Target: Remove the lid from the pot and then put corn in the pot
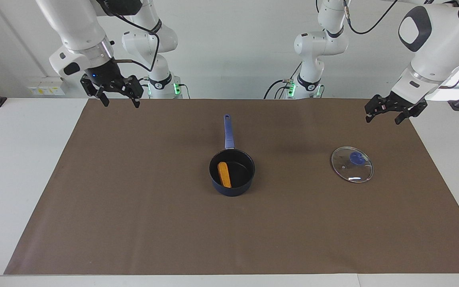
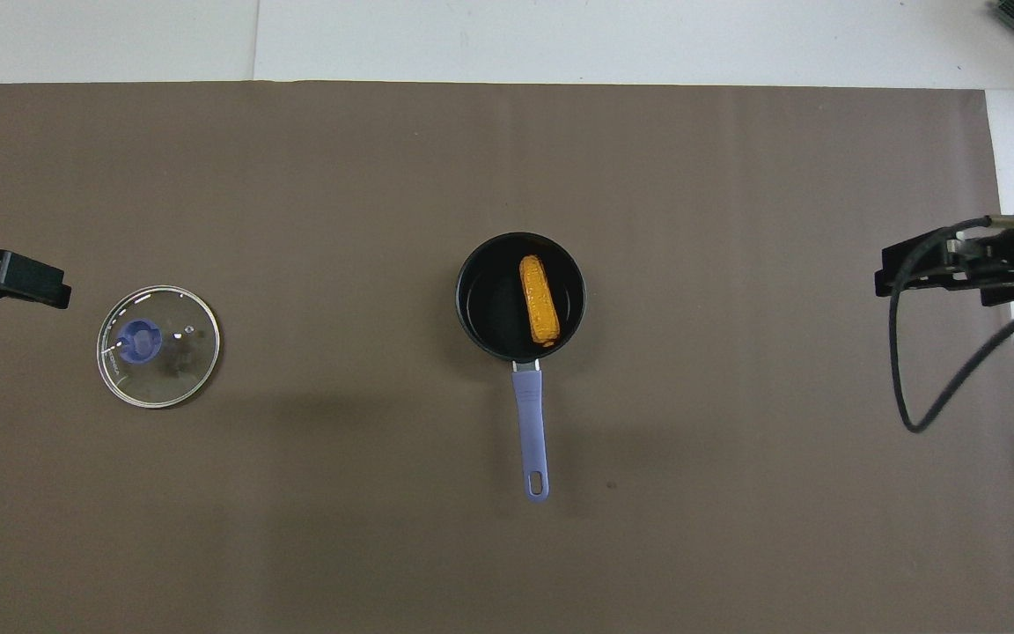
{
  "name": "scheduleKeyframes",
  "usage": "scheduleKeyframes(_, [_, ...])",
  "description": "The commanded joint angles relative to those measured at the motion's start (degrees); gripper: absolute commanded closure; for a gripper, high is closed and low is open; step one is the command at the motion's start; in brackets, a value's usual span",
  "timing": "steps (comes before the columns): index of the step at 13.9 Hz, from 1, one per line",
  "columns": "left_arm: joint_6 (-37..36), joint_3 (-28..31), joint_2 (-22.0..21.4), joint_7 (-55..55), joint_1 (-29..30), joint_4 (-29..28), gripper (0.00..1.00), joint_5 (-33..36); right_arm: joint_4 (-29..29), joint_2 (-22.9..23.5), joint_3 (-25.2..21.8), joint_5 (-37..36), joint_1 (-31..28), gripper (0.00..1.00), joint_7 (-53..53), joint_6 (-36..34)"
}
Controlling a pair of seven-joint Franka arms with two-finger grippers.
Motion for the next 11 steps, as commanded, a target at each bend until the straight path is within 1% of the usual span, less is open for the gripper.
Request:
scheduleKeyframes(1, [-2.4, 0.5, -2.3, -0.1, -0.1, 0.2, 0.0, -0.7, 3.4, -1.3, 0.5, -0.3, -2.5, 0.0, -4.2, -5.3])
scheduleKeyframes(3, [-3.6, 0.6, -2.4, -0.4, -0.1, 0.2, 0.0, -0.6, 0.5, -3.8, 0.9, 0.5, -2.8, 0.0, -4.7, -4.9])
scheduleKeyframes(4, [-4.0, 0.7, -2.5, -0.3, 0.0, 0.2, 0.0, -0.7, 0.6, -3.9, 1.0, 0.6, -2.7, 0.0, -4.8, -5.0])
scheduleKeyframes(6, [-4.0, 0.7, -4.0, 0.1, 0.0, -0.3, 0.0, -0.7, 0.1, -4.1, 1.0, 0.0, -2.8, 0.0, -6.5, -4.8])
scheduleKeyframes(8, [-4.5, 0.7, -4.0, 0.0, -0.1, -0.1, 0.0, -0.7, -0.7, -4.4, 0.9, -0.9, -2.8, 0.0, -9.5, -4.7])
scheduleKeyframes(11, [-7.2, 0.8, -3.7, 0.2, 0.0, 0.3, 0.0, -0.3, -0.8, -4.6, 0.9, -0.8, -2.8, 0.0, -9.1, -4.7])
